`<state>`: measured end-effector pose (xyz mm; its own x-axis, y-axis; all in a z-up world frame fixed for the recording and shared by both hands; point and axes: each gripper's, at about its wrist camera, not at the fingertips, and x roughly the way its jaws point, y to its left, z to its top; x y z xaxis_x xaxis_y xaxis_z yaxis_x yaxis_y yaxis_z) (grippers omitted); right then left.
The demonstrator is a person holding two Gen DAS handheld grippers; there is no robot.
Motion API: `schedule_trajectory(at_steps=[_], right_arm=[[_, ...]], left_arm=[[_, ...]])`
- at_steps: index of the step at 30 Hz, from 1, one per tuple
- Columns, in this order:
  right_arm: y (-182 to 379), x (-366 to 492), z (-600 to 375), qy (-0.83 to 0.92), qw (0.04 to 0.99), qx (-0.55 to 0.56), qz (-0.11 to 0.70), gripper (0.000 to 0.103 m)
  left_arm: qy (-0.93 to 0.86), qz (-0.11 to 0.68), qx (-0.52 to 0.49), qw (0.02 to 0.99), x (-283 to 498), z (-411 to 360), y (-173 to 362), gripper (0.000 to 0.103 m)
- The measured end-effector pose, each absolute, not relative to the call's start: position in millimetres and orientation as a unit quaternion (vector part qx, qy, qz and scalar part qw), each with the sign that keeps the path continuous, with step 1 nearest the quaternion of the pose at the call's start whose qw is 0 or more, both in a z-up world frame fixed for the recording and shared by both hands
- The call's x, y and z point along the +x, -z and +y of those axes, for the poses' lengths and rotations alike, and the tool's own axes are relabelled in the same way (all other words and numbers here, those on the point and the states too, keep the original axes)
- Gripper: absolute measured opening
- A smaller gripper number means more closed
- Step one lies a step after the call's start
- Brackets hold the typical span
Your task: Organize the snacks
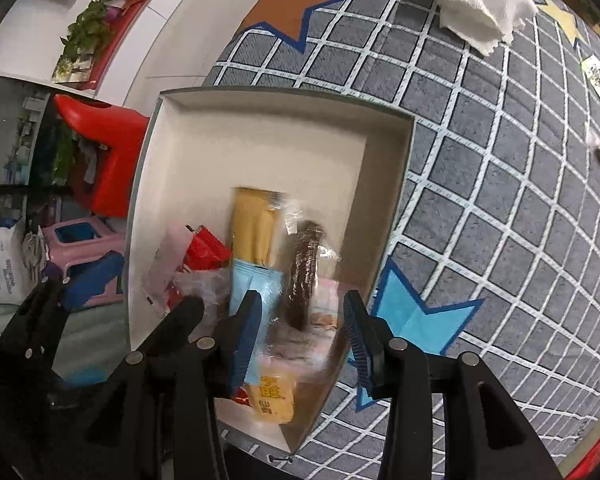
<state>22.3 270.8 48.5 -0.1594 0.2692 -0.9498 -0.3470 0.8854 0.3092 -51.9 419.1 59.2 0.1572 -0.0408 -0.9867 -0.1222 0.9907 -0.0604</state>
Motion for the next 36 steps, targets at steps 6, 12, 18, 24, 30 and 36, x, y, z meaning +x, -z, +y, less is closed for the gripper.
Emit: schedule_trajectory(at_steps=[6,12,18,24,30,36], right_arm=[[-70,20,265,-0.238,0.659,-0.039,0.713,0.088],[-100,11,246,-0.230,0.686,-0.047,0.689,0.103],[-128,-5,235,-0.228,0.685,-0.055,0.690,0.103],[-159,-22,229,-0.226,0.699,-0.065,0.676,0.103],[-174,-40,219,-0.212,0.711,-0.061,0.667,0.103],[-175,-44,220,-0.208,0.711,-0.079,0.667,0.103]], left_arm=[[-0.022,0.639,-0.041,0.768,-58,413,-74,0.103],[-0.036,0.648,-0.011,0.761,-67,403,-96,0.103],[-0.029,0.652,0.021,0.758,-84,390,-122,0.103],[-0.033,0.644,0.034,0.764,-97,388,-152,0.103],[-0.032,0.644,0.042,0.763,-112,381,-168,0.103],[-0.018,0.653,0.027,0.756,-124,369,-171,0.103]])
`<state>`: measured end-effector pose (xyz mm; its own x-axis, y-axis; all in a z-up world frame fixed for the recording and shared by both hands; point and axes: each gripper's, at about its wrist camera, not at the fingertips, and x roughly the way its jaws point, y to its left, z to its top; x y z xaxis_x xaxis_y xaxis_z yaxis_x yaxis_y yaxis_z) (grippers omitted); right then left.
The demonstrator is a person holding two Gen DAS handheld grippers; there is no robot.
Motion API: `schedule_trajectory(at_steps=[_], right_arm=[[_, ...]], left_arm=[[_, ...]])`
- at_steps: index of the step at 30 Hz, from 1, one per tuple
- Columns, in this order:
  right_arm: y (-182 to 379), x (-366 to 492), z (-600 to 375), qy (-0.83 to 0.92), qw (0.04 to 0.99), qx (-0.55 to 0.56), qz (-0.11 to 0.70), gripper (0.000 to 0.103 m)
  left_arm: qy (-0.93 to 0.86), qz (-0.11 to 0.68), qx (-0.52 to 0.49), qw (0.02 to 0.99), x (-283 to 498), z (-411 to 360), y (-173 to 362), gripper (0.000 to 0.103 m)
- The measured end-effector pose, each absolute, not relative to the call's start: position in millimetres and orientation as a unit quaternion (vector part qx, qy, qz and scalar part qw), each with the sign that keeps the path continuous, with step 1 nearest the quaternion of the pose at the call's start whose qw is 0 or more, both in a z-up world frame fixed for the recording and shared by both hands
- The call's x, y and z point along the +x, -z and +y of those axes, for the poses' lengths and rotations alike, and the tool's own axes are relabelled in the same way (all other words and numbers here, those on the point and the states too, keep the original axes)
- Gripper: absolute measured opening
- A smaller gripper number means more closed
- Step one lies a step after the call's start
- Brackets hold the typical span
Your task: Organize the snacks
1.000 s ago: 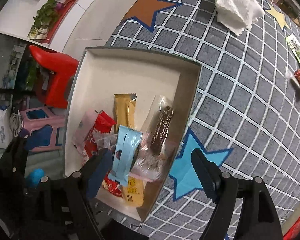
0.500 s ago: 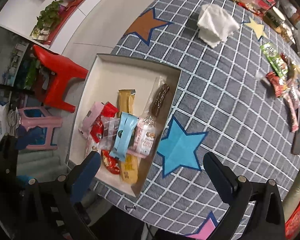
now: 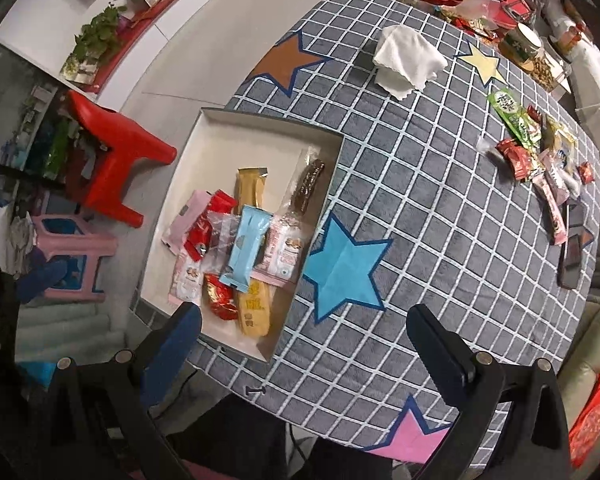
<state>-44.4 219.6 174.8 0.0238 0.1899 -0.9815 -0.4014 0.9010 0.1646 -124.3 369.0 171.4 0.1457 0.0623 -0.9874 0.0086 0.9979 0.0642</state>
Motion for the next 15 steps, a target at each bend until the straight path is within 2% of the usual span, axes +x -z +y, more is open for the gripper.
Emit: schedule_trajectory(at_steps=[15], right_arm=[[-175.2,-48.1,226.6,-0.219,0.705,-0.102,0.667,0.103]], left_arm=[[-0.030,0.651,0.017,0.758,-123.5,364.1,-180.1,0.103]])
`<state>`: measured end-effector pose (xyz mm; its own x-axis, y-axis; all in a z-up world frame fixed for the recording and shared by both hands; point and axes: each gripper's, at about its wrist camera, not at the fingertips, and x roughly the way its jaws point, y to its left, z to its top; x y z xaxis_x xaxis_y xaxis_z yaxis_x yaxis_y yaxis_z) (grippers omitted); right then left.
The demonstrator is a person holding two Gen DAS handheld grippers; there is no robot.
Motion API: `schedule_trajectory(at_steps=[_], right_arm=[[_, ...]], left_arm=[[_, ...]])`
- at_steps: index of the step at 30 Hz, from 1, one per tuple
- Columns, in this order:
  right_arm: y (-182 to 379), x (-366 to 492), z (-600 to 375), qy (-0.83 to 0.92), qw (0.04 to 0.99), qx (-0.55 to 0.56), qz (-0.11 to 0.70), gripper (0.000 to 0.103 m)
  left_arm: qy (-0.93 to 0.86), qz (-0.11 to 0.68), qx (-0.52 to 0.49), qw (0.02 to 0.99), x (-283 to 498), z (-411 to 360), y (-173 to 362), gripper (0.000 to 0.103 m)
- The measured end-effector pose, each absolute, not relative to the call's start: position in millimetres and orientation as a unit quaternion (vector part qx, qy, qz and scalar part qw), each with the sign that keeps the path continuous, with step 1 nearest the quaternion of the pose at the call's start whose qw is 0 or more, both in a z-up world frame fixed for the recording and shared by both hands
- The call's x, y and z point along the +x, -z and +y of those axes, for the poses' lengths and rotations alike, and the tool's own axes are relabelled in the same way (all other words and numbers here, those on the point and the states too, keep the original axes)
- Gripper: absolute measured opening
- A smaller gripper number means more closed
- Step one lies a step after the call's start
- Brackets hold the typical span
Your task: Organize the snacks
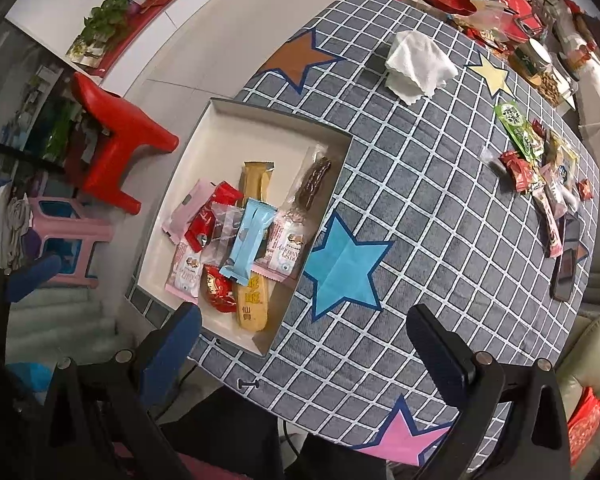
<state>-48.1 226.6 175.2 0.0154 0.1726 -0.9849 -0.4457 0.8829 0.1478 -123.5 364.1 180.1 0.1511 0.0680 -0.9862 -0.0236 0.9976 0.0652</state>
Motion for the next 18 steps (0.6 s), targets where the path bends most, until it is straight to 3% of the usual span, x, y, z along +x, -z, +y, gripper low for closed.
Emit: schedule_trajectory(at_steps=[18], right_arm=[[-171.1,-46.6,224.3,-0.220,0.697,-0.098,0.675,0.103]], left_arm=[[-0.031,0.648,-0.002,0.761,-125.5,363.1,-180.5,0.103]])
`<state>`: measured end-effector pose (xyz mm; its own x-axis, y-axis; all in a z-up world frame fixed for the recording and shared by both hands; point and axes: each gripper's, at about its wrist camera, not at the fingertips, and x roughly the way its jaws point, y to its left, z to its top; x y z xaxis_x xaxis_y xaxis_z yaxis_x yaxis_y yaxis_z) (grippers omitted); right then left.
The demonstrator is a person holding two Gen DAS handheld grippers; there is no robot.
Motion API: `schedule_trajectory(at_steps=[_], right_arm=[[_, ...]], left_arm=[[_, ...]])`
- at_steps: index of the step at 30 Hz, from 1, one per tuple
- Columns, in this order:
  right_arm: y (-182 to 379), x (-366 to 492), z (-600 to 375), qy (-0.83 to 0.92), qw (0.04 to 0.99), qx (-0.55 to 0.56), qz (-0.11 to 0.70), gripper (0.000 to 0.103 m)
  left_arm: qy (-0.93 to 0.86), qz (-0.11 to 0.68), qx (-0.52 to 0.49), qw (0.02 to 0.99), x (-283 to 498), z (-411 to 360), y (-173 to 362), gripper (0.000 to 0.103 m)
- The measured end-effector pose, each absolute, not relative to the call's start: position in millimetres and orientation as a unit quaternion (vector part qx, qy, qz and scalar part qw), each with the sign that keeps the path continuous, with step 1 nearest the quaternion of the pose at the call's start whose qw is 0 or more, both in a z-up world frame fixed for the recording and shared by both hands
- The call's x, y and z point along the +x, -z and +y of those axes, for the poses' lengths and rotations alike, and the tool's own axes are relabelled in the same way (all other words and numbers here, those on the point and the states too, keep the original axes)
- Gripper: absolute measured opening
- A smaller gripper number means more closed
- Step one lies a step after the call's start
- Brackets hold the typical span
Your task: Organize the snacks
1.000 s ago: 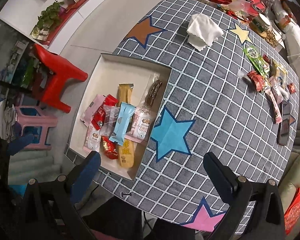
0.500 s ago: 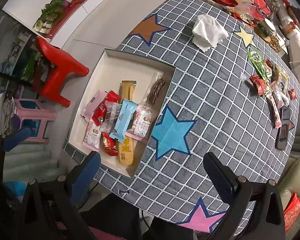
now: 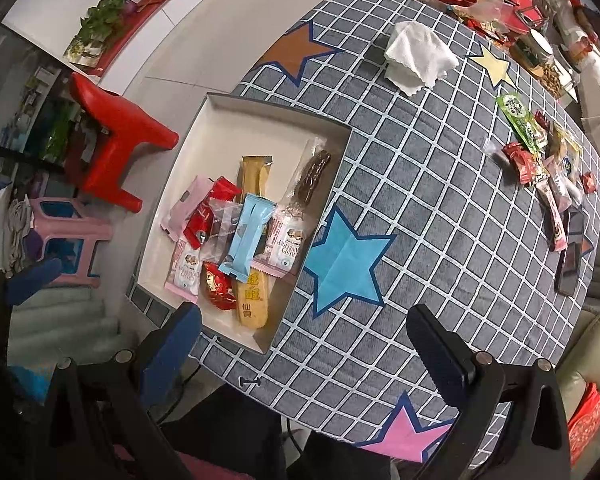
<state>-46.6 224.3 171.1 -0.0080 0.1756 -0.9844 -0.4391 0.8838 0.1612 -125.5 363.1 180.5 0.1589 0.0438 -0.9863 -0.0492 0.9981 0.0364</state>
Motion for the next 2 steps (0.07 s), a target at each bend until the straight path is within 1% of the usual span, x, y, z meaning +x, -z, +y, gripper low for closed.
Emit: schedule_trajectory(at_steps=[2], right_arm=[[-170.3,-48.1,224.3,-0.219,0.697,-0.097,0.676,0.103]], left_arm=[[-0.031,0.648,-0.003,0.761,-125.0,363.0,-180.9,0.103]])
